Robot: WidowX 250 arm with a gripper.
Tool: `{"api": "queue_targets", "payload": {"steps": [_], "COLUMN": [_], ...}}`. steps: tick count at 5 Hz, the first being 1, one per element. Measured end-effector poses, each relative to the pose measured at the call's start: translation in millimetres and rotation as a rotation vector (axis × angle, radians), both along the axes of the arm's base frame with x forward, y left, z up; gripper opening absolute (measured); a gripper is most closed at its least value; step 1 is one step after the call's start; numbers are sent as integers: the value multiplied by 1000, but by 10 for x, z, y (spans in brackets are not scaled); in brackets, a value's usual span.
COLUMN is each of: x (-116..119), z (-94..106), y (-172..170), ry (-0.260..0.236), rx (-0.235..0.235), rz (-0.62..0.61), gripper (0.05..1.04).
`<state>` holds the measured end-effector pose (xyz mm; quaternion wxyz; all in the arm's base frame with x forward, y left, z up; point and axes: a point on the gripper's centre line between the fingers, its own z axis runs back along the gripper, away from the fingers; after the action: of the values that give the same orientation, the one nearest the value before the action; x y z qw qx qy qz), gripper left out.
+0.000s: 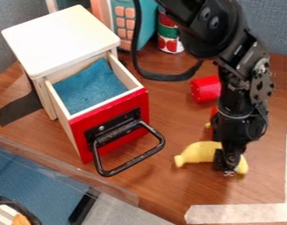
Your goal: Take the banana and place it inside the drawer
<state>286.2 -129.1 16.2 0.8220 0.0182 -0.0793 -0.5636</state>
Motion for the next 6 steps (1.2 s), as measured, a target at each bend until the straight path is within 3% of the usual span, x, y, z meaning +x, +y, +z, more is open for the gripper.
{"api": "queue_targets", "payload": {"steps": [1,2,3,4,6], "x": [-4,-63,-119,-199,-261], "z": [-5,60,246,504,754], "y": [1,6,3,52,426], "ry": [6,19,4,14,34], "rx": [-5,-17,-53,-123,-184], "rz": [6,-3,-8,-1,167], "gripper": [532,532,532,532,532]}}
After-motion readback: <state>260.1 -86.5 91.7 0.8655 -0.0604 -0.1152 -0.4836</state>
